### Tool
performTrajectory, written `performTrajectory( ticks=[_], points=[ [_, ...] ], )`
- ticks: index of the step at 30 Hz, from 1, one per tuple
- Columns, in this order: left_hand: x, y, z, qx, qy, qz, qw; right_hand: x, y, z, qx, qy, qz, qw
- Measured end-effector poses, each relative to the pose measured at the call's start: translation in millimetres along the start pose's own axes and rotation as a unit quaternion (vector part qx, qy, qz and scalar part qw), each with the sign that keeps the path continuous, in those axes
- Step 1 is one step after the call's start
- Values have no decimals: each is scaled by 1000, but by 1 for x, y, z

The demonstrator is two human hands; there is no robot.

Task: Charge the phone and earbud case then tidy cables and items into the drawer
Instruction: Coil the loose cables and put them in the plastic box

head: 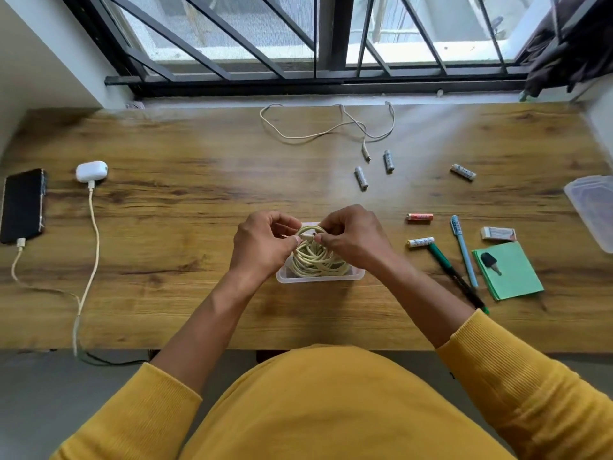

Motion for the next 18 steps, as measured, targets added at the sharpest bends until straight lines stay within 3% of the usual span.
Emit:
performTrajectory(
  ticks=[7, 18],
  points=[
    [-12, -3, 7, -32, 60, -131, 989, 9, 11, 5, -78, -24, -4, 997],
    [-9, -5, 10, -72, 180, -243, 950, 21, 26, 7, -131, -87, 14, 988]
  ],
)
Point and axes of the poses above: each hand's wrist, its own z-axis away from the middle knuckle, its own y-axis out of the palm, x = y × z, the point moved 7 cm from there along -z, towards the middle knuckle, and after that the axes turned 15 degrees about z, right-handed, at the moved point
